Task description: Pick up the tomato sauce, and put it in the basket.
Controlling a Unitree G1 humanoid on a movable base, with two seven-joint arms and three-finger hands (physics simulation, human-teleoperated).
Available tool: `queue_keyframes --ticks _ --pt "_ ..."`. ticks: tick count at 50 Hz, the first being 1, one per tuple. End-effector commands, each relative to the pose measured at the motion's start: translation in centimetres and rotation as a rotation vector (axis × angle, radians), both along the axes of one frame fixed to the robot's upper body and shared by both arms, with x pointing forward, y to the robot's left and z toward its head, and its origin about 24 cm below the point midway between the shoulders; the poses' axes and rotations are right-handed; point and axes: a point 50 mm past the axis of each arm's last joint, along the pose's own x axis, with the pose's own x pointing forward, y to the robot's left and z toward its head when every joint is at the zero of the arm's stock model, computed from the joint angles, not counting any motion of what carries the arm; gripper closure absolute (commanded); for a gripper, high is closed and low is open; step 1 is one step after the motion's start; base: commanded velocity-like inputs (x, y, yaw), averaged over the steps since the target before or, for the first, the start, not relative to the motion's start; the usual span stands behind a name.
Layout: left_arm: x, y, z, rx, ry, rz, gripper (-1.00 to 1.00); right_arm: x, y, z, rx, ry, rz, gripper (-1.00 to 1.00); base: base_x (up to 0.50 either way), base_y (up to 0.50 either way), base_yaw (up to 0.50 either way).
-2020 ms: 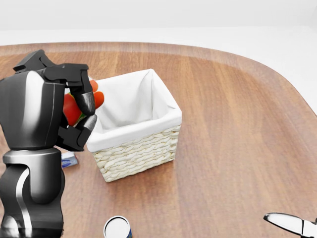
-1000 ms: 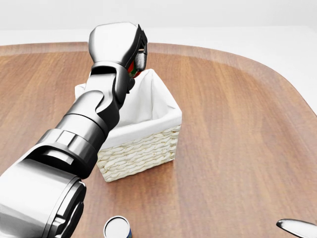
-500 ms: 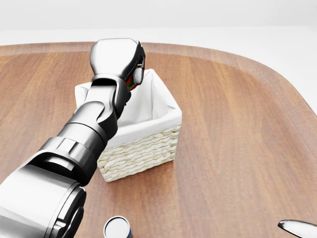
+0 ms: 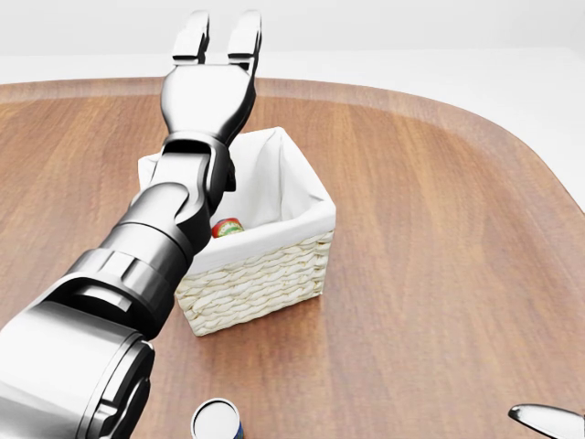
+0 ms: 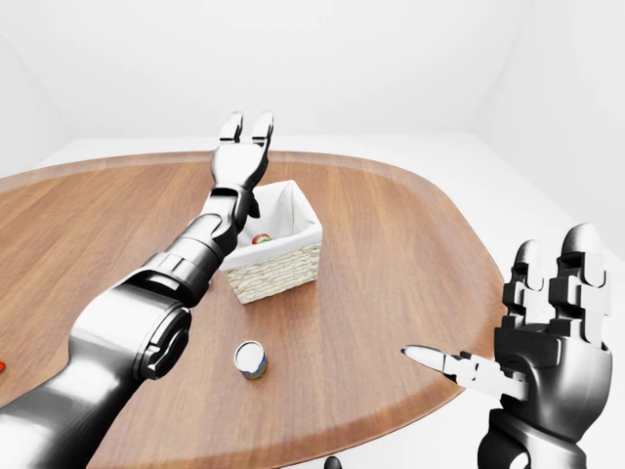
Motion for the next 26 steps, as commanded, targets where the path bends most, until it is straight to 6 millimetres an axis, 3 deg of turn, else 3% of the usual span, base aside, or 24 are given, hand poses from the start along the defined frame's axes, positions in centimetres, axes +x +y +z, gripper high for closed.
queue_keyframes --ticks 1,26 --pt "0.02 0.07 0.18 0.006 -0.012 0.002 -1.00 0.03 -0.01 -0.06 0.000 0.004 0.000 -1.00 0.00 0.00 0.00" --pt "0.10 0.45 0.32 0.010 -0.017 0.011 -1.00 0.32 0.08 -0.22 0.001 0.011 0.005 -1.00 0.00 0.00 0.00"
